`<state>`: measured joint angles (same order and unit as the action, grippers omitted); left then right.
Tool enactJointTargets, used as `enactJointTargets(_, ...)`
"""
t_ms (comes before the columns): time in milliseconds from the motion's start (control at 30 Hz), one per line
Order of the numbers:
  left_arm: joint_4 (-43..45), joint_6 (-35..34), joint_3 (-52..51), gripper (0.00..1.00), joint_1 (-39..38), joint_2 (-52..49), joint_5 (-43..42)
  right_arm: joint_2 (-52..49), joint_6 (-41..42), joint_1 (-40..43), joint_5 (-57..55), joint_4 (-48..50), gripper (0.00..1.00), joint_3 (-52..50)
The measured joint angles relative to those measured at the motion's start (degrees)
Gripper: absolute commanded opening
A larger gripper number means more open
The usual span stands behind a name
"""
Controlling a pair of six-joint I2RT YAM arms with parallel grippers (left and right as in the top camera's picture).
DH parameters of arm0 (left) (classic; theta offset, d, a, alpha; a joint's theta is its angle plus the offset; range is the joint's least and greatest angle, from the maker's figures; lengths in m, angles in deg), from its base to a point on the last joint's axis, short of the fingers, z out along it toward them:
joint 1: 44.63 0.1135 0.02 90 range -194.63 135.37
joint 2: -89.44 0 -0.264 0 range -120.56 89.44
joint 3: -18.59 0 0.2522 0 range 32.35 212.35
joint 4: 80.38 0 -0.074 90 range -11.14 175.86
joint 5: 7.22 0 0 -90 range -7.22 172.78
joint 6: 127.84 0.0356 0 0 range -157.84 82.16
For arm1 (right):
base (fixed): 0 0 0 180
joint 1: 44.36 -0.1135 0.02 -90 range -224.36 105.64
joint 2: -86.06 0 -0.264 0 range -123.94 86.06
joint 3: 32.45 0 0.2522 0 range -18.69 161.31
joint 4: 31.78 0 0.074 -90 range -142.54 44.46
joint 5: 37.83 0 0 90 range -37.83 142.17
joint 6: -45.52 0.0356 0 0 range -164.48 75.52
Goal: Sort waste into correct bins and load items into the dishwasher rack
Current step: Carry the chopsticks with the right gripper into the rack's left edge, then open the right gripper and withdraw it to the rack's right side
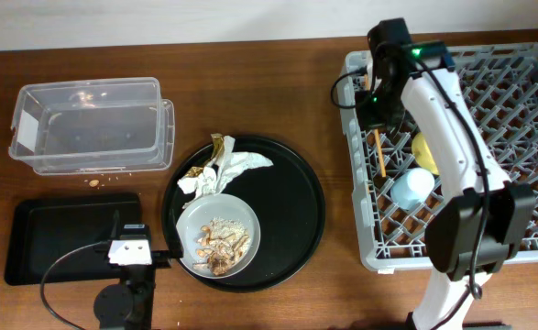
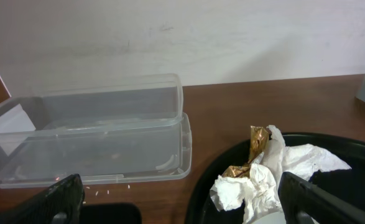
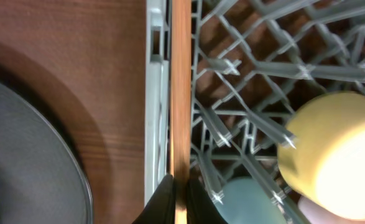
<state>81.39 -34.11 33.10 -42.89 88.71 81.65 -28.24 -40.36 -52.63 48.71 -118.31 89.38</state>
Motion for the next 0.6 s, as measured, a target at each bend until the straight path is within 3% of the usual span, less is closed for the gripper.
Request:
enactJointTargets(167,-0.02,0.0,0.0,0.99,0.0,0.0,0.0,-0.37,-0.26,0.0,0.39,2.82,0.12,-5.79)
enactJointTargets(233,0.0,0.0,0.0,0.99,0.0,0.0,0.0,-0.52,-0.48,0.0,0.52,2.82,0.25,-6.43)
enactJointTargets(300,0.0,0.0,0.0,0.99,0.0,0.0,0.0,-0.52,-0.55,0.0,0.57,2.95,0.51,-6.43)
enactJointTargets(333,0.0,0.0,0.0,0.99,0.0,0.0,0.0,-0.52,-0.31,0.0,0.63,2.89,0.58,-6.43)
enactJointTargets(600,0.0,0.0,0.0,0.99,0.0,0.0,0.0,-0.5,1.09,0.0,3.48,-6.14,0.59,-3.74)
